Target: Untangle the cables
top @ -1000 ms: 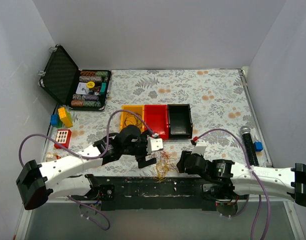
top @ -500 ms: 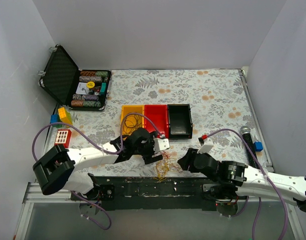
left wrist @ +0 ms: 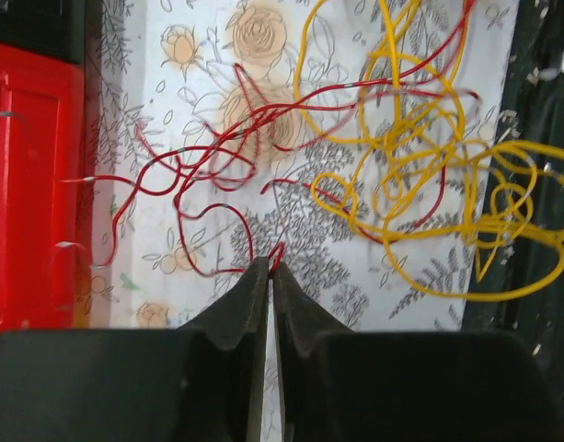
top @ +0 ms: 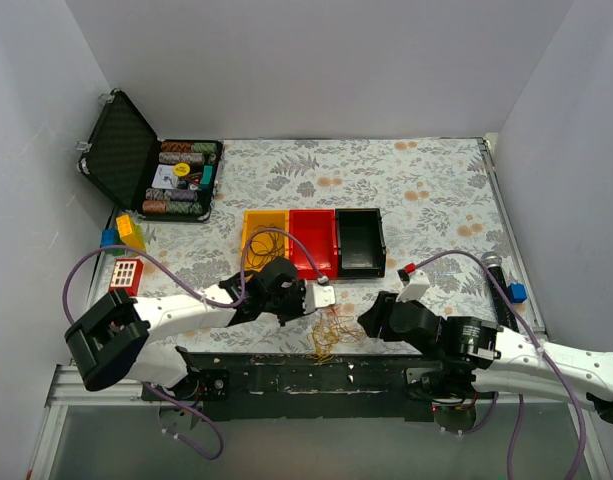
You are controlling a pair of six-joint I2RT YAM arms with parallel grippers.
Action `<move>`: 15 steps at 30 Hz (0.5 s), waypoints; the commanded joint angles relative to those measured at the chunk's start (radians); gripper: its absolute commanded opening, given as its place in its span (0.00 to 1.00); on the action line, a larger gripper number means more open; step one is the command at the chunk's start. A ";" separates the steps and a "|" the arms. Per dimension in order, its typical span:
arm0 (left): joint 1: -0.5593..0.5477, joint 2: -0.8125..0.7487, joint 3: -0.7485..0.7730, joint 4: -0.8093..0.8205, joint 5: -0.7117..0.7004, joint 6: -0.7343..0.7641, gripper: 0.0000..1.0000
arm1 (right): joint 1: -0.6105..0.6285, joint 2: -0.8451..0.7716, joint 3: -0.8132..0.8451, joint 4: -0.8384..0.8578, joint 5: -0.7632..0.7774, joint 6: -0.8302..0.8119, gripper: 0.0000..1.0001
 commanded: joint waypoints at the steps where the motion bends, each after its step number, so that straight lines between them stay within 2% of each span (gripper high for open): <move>1: 0.046 -0.074 -0.013 -0.023 0.034 0.005 0.00 | 0.005 0.010 0.097 -0.024 0.032 -0.046 0.56; 6: 0.079 -0.166 -0.006 -0.134 0.074 -0.028 0.00 | 0.005 0.030 0.095 -0.015 0.033 -0.057 0.52; 10: 0.092 -0.272 -0.012 -0.220 0.045 -0.076 0.00 | 0.005 0.043 0.072 0.048 0.003 -0.075 0.51; 15: 0.097 -0.399 0.042 -0.312 0.049 -0.143 0.00 | 0.008 0.141 0.052 0.215 -0.096 -0.134 0.61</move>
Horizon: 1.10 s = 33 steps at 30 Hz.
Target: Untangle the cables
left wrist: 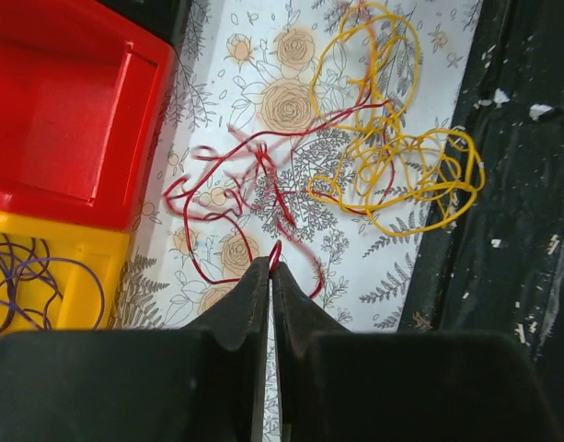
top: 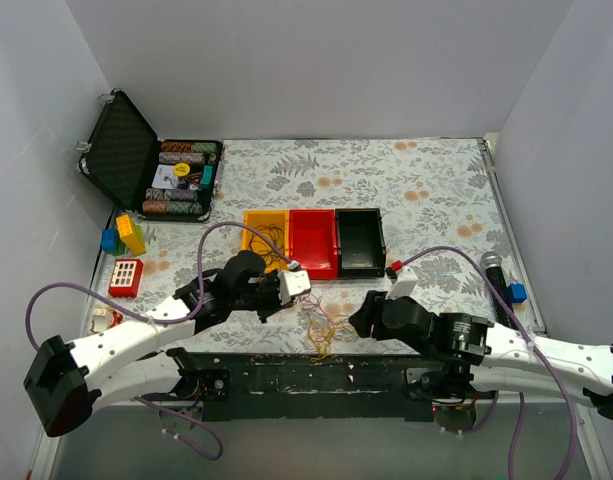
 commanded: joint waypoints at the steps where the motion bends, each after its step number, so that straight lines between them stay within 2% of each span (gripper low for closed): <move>1: 0.008 -0.092 0.062 -0.126 0.026 -0.083 0.00 | 0.011 0.092 0.000 0.190 -0.067 -0.070 0.65; 7: 0.008 -0.122 0.099 -0.223 -0.007 -0.144 0.00 | 0.032 0.200 0.049 0.276 -0.053 -0.136 0.72; 13: 0.008 -0.178 0.087 -0.252 -0.085 -0.167 0.00 | 0.054 0.316 0.072 0.342 -0.057 -0.193 0.73; 18: 0.008 -0.171 0.167 -0.278 -0.131 -0.163 0.00 | 0.136 0.382 0.038 0.509 -0.012 -0.295 0.74; 27: 0.008 -0.117 0.325 -0.381 -0.028 -0.115 0.00 | 0.140 0.530 0.028 0.597 0.036 -0.297 0.71; 33: 0.008 -0.113 0.369 -0.437 0.022 -0.106 0.00 | 0.140 0.665 0.017 0.675 -0.025 -0.262 0.67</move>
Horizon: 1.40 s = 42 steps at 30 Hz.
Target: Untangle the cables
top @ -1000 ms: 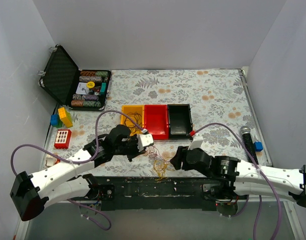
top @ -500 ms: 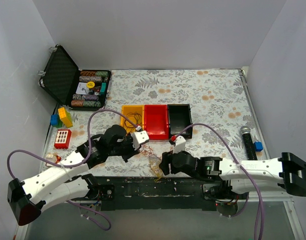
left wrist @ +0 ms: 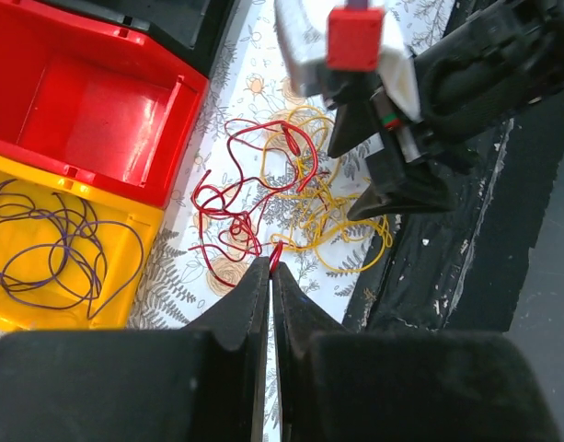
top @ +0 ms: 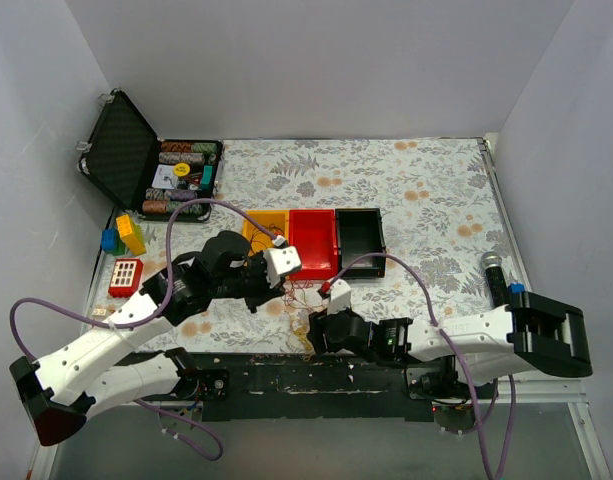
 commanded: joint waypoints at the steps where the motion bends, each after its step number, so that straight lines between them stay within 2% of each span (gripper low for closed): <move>1: 0.004 0.000 0.067 -0.077 0.060 0.021 0.00 | 0.003 0.079 -0.014 0.110 -0.033 0.014 0.66; 5: 0.004 0.020 0.151 -0.092 0.051 0.046 0.00 | 0.003 0.170 0.015 0.088 -0.076 0.030 0.59; 9: 0.004 0.067 0.323 -0.114 0.038 0.053 0.00 | 0.003 0.200 -0.009 0.063 -0.096 0.075 0.48; 14: 0.004 0.143 0.547 -0.126 0.037 0.059 0.00 | 0.008 0.156 -0.057 0.022 -0.115 0.138 0.45; 20: 0.004 0.204 0.794 0.007 -0.058 0.078 0.00 | 0.031 0.125 -0.081 -0.073 -0.090 0.208 0.46; 26: 0.004 0.219 0.903 0.193 -0.092 0.122 0.00 | 0.040 0.115 -0.080 -0.178 -0.063 0.277 0.43; 32: 0.004 0.236 0.966 0.250 -0.083 0.148 0.01 | 0.051 0.066 -0.087 -0.311 -0.017 0.379 0.39; 34: 0.004 0.227 0.947 0.242 -0.061 0.136 0.03 | 0.052 -0.009 -0.058 -0.351 0.014 0.356 0.43; 38: 0.004 0.195 0.882 0.213 -0.017 0.116 0.05 | 0.052 -0.198 0.055 -0.408 0.089 0.243 0.62; 42: 0.004 0.170 0.796 0.172 0.018 0.110 0.05 | 0.052 -0.365 0.153 -0.388 0.114 0.114 0.71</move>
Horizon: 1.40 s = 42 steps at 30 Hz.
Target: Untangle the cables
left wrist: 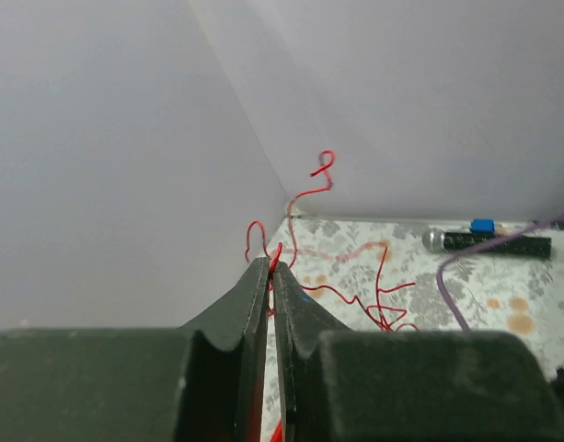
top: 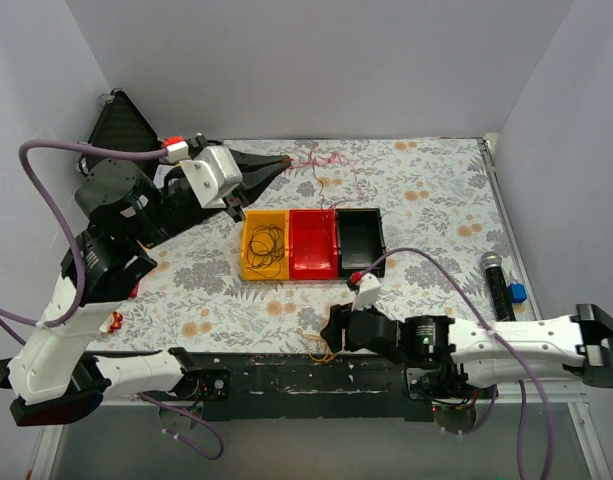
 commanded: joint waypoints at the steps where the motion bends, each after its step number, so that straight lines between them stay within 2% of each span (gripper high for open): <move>1: 0.003 -0.033 -0.091 -0.056 0.055 -0.010 0.05 | 0.006 -0.171 0.161 -0.027 0.080 -0.156 0.72; 7: 0.003 -0.073 -0.202 -0.067 0.070 -0.008 0.04 | 0.006 -0.268 0.206 -0.053 0.091 -0.231 0.74; 11: 0.003 -0.080 -0.216 -0.092 0.088 -0.010 0.03 | 0.006 -0.303 0.203 0.016 0.091 -0.309 0.74; 16: 0.003 -0.088 -0.234 -0.139 0.116 0.009 0.02 | 0.006 -0.332 0.255 0.051 0.167 -0.375 0.74; 21: 0.003 -0.106 -0.266 -0.156 0.128 0.035 0.02 | 0.006 -0.421 0.275 0.040 0.333 -0.274 0.66; 25: 0.003 -0.115 -0.277 -0.167 0.142 0.055 0.02 | 0.006 -0.484 0.253 0.157 0.341 -0.322 0.66; 35: 0.003 -0.123 -0.282 -0.237 0.245 0.110 0.00 | -0.008 -0.251 0.479 0.063 0.313 -0.533 0.71; 42: 0.005 -0.132 -0.283 -0.234 0.251 0.107 0.00 | -0.037 -0.182 0.483 0.091 0.252 -0.530 0.69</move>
